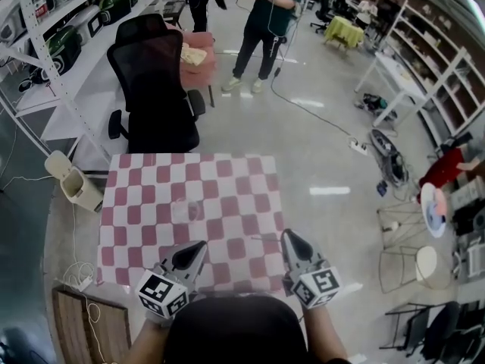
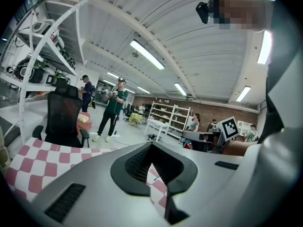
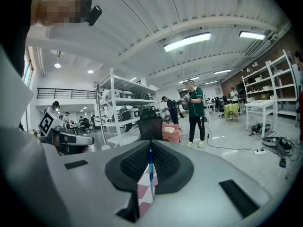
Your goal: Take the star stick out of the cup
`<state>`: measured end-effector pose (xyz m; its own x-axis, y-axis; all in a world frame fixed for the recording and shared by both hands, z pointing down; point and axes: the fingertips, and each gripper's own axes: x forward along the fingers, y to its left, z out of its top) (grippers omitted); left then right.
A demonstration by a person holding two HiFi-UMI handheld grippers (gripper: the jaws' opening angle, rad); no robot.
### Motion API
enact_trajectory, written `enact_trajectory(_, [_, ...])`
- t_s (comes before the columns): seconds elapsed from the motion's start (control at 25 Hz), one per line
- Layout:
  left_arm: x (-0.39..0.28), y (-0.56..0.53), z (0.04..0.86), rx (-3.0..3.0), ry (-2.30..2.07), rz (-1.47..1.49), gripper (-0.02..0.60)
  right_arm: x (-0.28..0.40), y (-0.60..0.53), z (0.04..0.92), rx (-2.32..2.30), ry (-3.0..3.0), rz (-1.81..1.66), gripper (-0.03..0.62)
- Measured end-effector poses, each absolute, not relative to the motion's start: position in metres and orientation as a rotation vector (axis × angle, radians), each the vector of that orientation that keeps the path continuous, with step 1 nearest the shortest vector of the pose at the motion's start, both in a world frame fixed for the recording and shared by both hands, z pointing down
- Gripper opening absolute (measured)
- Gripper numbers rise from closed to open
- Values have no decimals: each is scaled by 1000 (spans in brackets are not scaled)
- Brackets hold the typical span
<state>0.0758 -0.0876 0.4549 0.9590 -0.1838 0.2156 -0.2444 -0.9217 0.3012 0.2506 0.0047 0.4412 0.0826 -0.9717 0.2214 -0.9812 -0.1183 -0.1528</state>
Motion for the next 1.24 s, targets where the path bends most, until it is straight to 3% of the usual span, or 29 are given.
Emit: enact_trajectory(1.24, [65,-70,454,2783,-344,256,40,234,14,443,2232,-2105,400,25])
